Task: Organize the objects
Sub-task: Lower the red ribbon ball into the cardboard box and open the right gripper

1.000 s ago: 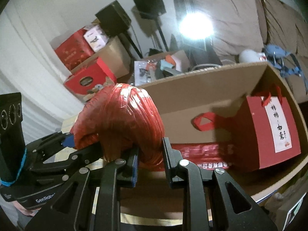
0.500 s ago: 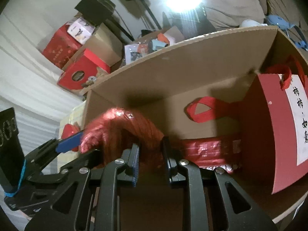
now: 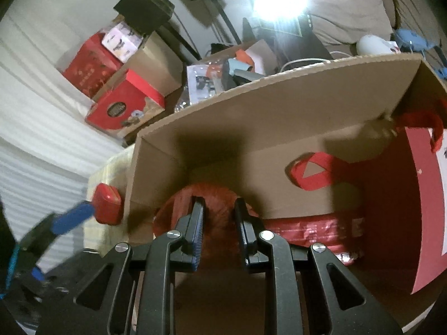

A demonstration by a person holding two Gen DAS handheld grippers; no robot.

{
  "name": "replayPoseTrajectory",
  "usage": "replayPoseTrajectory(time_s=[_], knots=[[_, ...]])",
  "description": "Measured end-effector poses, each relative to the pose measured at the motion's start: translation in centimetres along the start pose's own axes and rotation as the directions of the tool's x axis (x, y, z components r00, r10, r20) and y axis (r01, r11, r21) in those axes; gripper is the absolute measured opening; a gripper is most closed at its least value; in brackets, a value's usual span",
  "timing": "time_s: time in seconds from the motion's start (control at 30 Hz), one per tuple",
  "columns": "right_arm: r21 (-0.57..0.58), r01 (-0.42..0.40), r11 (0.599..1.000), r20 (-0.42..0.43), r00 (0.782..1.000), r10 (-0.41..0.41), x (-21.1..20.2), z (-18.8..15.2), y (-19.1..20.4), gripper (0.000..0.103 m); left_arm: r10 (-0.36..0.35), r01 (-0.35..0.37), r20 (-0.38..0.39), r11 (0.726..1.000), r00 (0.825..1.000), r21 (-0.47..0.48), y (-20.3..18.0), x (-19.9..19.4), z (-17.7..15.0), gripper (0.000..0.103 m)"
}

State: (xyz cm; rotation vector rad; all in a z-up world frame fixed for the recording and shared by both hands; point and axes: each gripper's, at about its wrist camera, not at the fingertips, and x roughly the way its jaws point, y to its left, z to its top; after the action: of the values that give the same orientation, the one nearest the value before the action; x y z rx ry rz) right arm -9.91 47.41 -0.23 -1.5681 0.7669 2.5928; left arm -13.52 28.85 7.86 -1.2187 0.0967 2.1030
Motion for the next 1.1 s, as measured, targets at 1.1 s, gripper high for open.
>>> replayPoseTrajectory(time_s=[1.1], knots=[[0.179,-0.002,0.984,-0.036,0.999,0.009,3.6,2.2,-1.5,0.039,0.055,-0.052,0.016,0.988,0.998,-0.148,9.6,-3.6,-3.2,0.075]])
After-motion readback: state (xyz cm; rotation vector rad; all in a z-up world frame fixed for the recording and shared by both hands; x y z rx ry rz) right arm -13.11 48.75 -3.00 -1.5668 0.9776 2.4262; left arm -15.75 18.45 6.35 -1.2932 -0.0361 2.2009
